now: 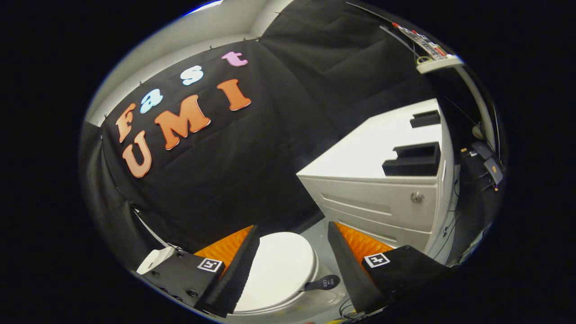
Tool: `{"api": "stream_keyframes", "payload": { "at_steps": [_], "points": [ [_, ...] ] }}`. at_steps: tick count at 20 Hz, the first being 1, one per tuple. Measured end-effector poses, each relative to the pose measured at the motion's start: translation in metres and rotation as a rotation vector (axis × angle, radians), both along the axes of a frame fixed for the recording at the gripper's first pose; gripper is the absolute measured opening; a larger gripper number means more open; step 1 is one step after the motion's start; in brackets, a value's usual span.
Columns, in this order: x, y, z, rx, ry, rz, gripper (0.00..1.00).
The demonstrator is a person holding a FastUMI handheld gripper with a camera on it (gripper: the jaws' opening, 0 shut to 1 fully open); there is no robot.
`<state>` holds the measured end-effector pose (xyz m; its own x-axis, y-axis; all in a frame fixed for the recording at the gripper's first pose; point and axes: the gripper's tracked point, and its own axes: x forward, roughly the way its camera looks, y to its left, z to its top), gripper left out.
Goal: Open the toilet lid.
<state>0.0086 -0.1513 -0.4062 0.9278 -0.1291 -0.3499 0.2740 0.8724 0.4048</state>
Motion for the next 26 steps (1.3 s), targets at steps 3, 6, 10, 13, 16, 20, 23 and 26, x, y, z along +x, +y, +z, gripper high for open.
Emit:
{"api": "stream_keyframes", "payload": {
  "at_steps": [3,6,10,13,16,20,23,26],
  "points": [
    [-0.02,-0.001,-0.046,0.056,0.106,-0.001,0.99],
    [-0.032,-0.004,-0.077,0.12,0.177,-0.013,0.99],
    [-0.041,-0.006,-0.115,0.226,0.243,-0.05,0.99],
    [-0.046,-0.008,-0.139,0.296,0.275,-0.077,0.99],
    [-0.048,-0.001,-0.158,0.384,0.296,-0.083,0.98],
    [-0.045,0.007,-0.173,0.452,0.31,-0.068,0.9],
    [-0.043,0.012,-0.181,0.496,0.333,-0.062,0.84],
    [-0.035,0.018,-0.185,0.54,0.339,-0.055,0.71]
  ]
}}
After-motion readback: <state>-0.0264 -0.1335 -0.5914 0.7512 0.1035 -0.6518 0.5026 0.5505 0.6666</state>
